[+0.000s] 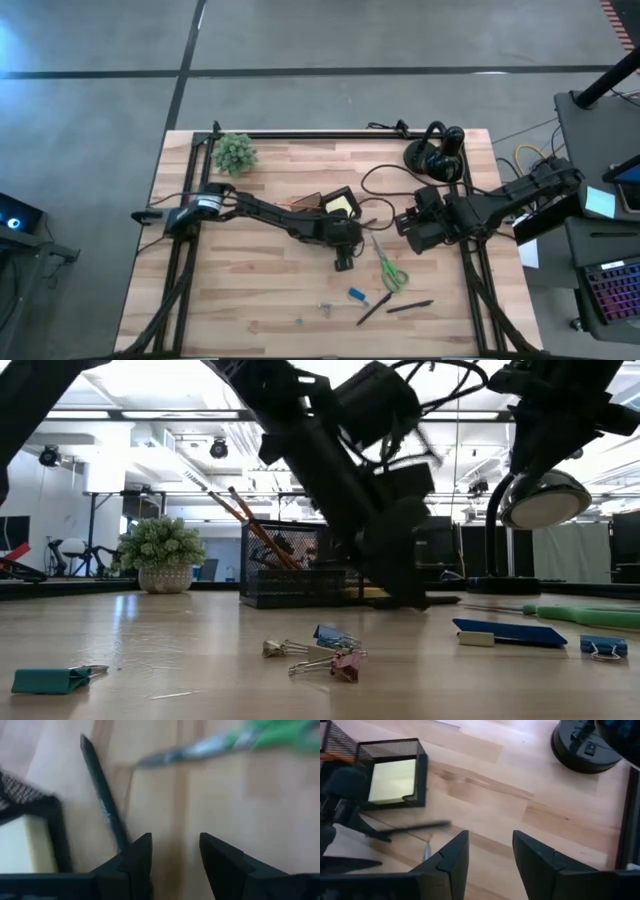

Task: Pick and place office supplies into organizer
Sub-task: Put the top black pen into the black desk organizer

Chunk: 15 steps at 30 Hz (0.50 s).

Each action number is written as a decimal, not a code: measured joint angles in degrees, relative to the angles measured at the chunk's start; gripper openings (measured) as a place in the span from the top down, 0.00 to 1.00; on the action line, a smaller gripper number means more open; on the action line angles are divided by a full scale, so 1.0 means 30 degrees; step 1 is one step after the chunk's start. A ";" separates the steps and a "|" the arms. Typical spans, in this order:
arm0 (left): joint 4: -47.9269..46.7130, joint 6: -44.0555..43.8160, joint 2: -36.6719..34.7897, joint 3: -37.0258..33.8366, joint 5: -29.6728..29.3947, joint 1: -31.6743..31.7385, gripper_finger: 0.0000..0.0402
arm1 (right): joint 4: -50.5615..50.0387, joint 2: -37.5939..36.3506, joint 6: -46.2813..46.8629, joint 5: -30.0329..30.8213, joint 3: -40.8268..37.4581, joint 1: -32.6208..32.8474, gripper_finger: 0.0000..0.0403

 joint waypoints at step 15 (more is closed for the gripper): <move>-0.1743 -0.0767 -0.0576 0.1539 -0.2398 0.0714 0.62 | 0.0025 0.0000 0.0593 -0.0488 -0.0683 0.0047 0.64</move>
